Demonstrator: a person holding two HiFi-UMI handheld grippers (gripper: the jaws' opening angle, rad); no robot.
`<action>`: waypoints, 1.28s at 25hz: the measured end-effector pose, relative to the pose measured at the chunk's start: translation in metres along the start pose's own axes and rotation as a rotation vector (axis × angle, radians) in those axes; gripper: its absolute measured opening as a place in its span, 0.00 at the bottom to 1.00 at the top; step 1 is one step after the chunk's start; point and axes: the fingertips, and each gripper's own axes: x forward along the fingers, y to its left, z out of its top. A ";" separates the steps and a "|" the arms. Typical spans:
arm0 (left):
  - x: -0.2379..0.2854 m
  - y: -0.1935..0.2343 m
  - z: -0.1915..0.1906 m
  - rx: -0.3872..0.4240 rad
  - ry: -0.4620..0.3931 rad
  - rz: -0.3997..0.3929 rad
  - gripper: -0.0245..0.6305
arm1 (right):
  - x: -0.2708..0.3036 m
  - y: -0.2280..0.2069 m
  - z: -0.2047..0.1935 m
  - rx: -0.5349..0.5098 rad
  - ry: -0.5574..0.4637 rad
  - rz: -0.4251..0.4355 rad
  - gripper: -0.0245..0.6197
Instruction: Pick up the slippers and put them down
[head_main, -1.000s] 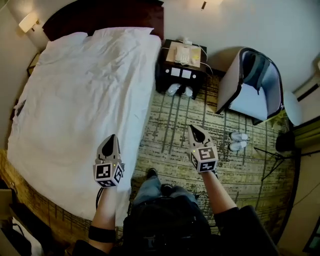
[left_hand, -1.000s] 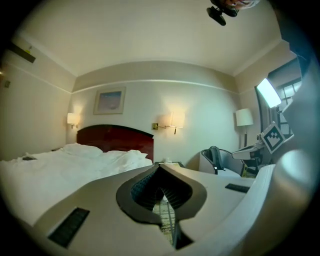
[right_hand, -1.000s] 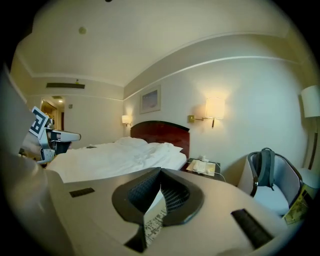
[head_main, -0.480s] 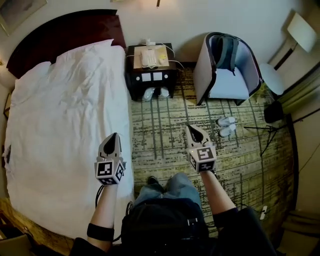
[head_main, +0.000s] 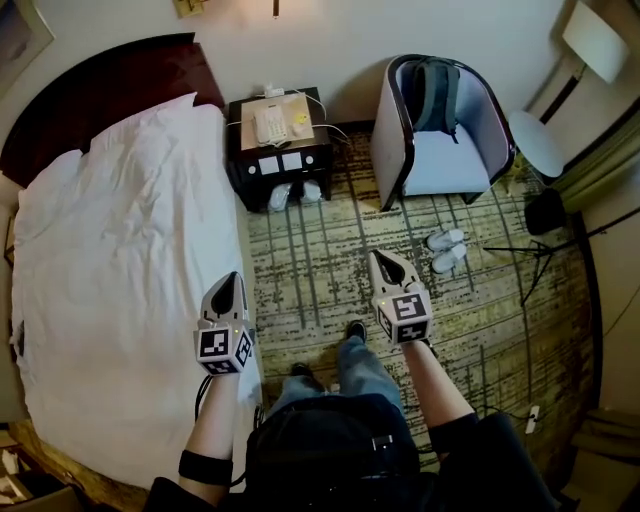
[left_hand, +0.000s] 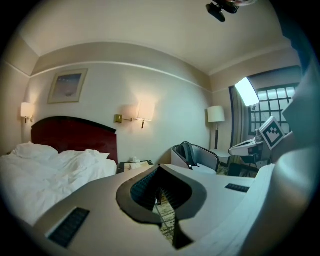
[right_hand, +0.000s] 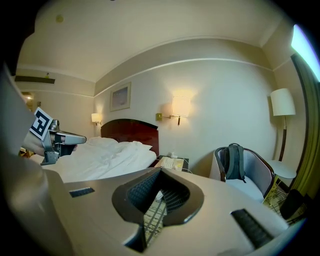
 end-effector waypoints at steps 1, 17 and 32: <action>0.010 -0.005 0.001 0.004 -0.003 0.002 0.04 | 0.004 -0.010 0.001 -0.005 0.002 0.005 0.05; 0.125 -0.034 0.049 0.011 0.007 0.054 0.04 | 0.103 -0.091 0.040 -0.030 -0.010 0.112 0.05; 0.236 0.085 0.066 0.049 0.019 -0.068 0.04 | 0.249 -0.046 0.076 -0.005 0.011 0.039 0.05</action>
